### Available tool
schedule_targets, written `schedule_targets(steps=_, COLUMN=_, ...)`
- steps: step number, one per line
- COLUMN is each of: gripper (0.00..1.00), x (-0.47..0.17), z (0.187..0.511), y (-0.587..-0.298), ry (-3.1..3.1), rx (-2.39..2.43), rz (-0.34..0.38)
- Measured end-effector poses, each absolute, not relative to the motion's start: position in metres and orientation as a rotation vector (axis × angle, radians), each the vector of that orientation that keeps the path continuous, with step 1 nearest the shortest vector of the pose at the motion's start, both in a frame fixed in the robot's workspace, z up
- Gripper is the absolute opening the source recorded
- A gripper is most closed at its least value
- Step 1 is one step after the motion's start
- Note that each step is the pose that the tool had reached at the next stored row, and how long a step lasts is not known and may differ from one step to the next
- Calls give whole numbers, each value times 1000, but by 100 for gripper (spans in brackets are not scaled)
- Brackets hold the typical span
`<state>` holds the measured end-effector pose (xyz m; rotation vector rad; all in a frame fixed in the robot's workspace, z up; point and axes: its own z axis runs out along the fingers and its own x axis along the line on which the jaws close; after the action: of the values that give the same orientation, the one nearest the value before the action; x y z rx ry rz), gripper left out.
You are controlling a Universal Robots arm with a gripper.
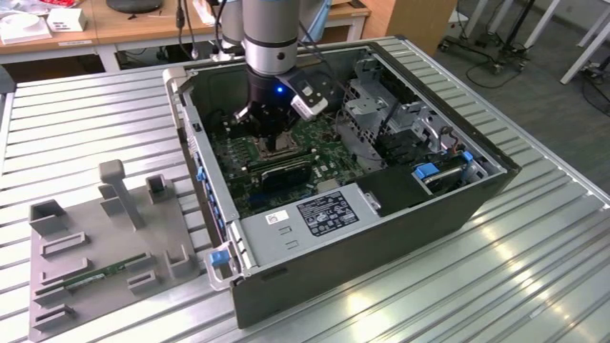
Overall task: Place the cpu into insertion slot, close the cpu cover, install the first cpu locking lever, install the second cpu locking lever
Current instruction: 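Install the second cpu locking lever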
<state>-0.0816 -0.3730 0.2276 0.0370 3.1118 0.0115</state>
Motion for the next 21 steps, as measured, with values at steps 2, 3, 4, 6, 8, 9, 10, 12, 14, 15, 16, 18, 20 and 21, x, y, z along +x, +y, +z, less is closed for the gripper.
schedule_targets(steps=2, gripper=11, x=-82, z=224, y=-373, ry=3112, rx=37, rz=11)
schedule_targets(steps=3, gripper=11, x=-82, z=222, y=-373, ry=3112, rx=37, rz=11)
schedule_targets(steps=4, gripper=11, x=-83, z=220, y=-373, ry=3112, rx=37, rz=11)
schedule_targets(steps=6, gripper=11, x=-84, z=217, y=-373, ry=3112, rx=37, rz=12)
schedule_targets(steps=8, gripper=11, x=-85, z=213, y=-373, ry=3112, rx=37, rz=11)
schedule_targets(steps=9, gripper=11, x=-85, z=212, y=-373, ry=3112, rx=37, rz=11)
schedule_targets(steps=10, gripper=11, x=-86, z=210, y=-373, ry=3112, rx=37, rz=11)
schedule_targets(steps=12, gripper=11, x=-87, z=208, y=-373, ry=3112, rx=37, rz=12)
schedule_targets(steps=14, gripper=11, x=-87, z=207, y=-373, ry=3112, rx=37, rz=11)
schedule_targets(steps=15, gripper=11, x=-87, z=206, y=-373, ry=3112, rx=37, rz=11)
schedule_targets(steps=16, gripper=11, x=-87, z=206, y=-373, ry=3112, rx=37, rz=11)
schedule_targets(steps=18, gripper=11, x=-87, z=205, y=-373, ry=3112, rx=37, rz=11)
schedule_targets(steps=20, gripper=11, x=-88, z=204, y=-373, ry=3112, rx=37, rz=11)
schedule_targets(steps=21, gripper=11, x=-89, z=204, y=-373, ry=3112, rx=38, rz=11)
